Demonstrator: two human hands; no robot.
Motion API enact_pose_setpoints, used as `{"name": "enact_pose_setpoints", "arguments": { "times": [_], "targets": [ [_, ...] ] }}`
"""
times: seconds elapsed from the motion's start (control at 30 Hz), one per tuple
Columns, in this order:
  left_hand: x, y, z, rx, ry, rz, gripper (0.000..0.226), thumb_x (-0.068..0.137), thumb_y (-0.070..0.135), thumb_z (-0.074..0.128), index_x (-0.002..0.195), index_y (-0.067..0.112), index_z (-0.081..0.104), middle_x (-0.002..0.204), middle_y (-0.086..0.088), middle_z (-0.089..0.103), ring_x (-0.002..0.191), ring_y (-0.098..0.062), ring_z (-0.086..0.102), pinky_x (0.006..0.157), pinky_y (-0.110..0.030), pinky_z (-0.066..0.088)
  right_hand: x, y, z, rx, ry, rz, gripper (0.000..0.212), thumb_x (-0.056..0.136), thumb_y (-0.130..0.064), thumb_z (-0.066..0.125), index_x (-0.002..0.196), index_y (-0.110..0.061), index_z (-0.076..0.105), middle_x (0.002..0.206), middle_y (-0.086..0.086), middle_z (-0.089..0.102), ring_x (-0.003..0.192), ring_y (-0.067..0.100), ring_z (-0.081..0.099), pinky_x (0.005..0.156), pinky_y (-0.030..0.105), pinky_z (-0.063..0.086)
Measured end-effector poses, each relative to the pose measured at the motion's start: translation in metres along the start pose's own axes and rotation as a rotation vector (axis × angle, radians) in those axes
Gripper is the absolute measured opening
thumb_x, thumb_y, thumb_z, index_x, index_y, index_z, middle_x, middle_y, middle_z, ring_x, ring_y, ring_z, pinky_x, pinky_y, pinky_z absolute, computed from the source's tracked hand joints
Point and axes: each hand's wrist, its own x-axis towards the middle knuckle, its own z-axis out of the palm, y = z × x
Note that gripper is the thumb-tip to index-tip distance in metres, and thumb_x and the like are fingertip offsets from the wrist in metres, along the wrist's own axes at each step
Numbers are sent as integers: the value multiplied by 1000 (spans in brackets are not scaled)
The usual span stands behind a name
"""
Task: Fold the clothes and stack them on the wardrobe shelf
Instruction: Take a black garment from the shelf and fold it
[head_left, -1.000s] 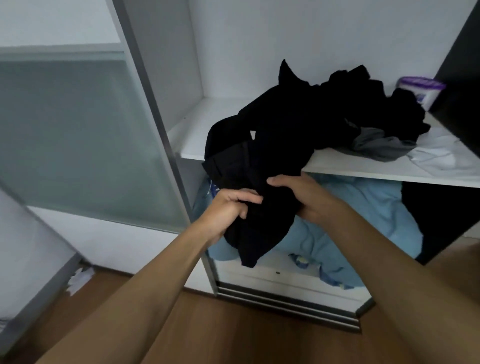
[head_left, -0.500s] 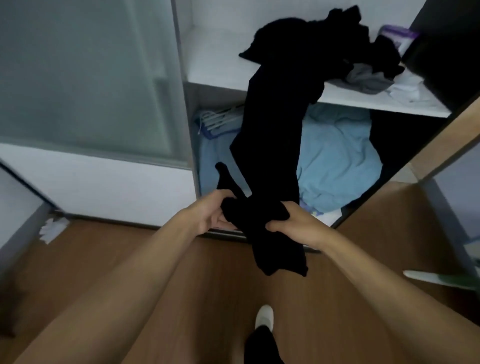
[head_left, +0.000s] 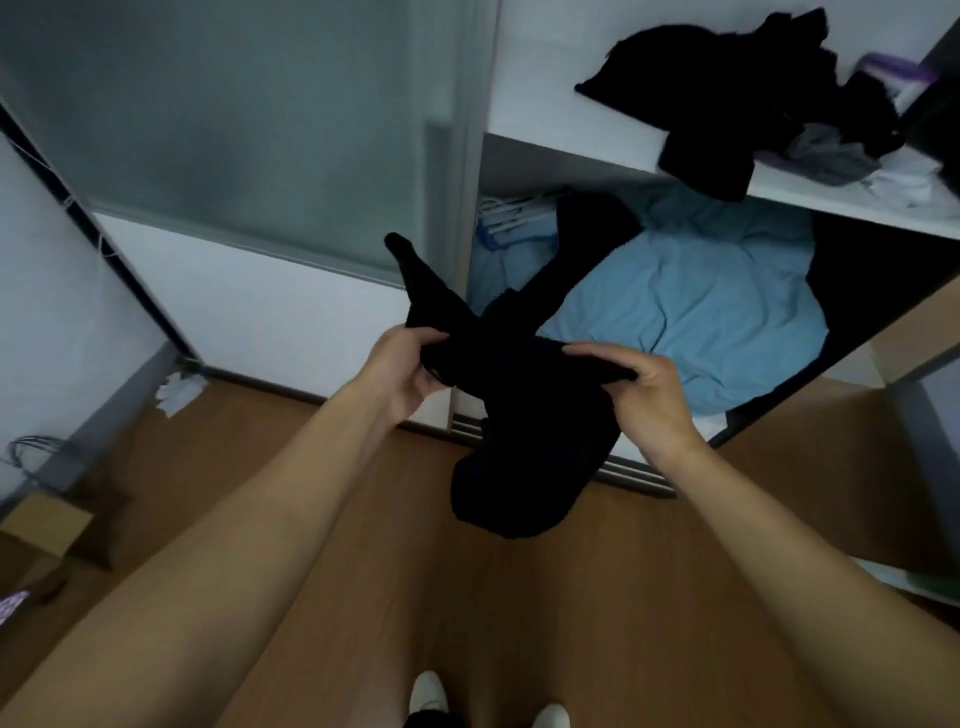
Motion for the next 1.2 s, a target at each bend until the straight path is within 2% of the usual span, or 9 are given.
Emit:
{"name": "enact_pose_setpoints", "arguments": {
  "times": [0.23,0.37,0.47,0.57,0.67,0.77,0.9,1.1,1.2],
  "targets": [
    [-1,22,-24,45,216,-151,31,97,35,45,99,9,62,94,-8,76,81,-21,73,64,-30,54,33,-33,-23,301,276,122,24,89,-10,62,84,-28,77,82,-6,76,78,11,71,68,24,57],
    [4,1,-22,253,407,253,34,92,31,66,119,13,57,117,0,61,116,-22,61,83,-29,51,43,-47,-34,342,300,149,26,91,-10,61,81,-28,78,86,-2,77,82,15,74,73,30,57],
    [10,-2,-23,703,214,406,82,81,27,82,147,17,34,141,3,41,129,-12,41,105,-24,38,50,-64,-36,398,274,163,26,87,-8,61,76,-24,78,83,3,77,80,19,73,74,33,58],
    [12,-1,-17,832,-69,367,89,77,30,86,148,22,32,137,12,44,125,-7,43,86,1,36,54,-79,-38,481,243,187,25,80,-5,59,68,-20,76,74,5,73,70,21,70,66,33,57],
    [15,5,-6,909,-130,385,95,76,35,86,152,24,30,143,15,37,128,-1,37,91,-4,31,53,-82,-44,529,251,249,18,77,-5,56,70,-16,69,70,6,67,63,21,65,63,33,52],
    [20,12,13,941,-101,370,85,81,39,81,150,21,34,140,11,40,127,-6,40,100,-24,34,50,-81,-50,567,252,310,11,77,-7,54,82,-13,61,72,7,63,63,22,62,64,34,49],
    [27,15,35,945,188,414,47,94,16,64,138,6,48,134,-14,51,120,-29,53,94,-31,43,45,-83,-64,594,242,309,12,78,-4,48,78,-13,56,75,7,56,65,23,57,62,33,45],
    [27,20,55,1303,-285,391,82,86,5,71,153,21,28,158,-5,29,142,-22,32,107,-29,30,38,-82,-83,591,200,306,30,52,-3,45,67,-18,24,73,3,30,64,21,29,60,34,22],
    [33,8,72,1317,-101,315,30,90,15,64,118,4,61,121,-16,60,111,-29,58,90,-34,47,32,-78,-84,455,195,170,32,47,-1,45,56,-22,22,61,-2,25,60,16,19,62,37,10]
  ]
}}
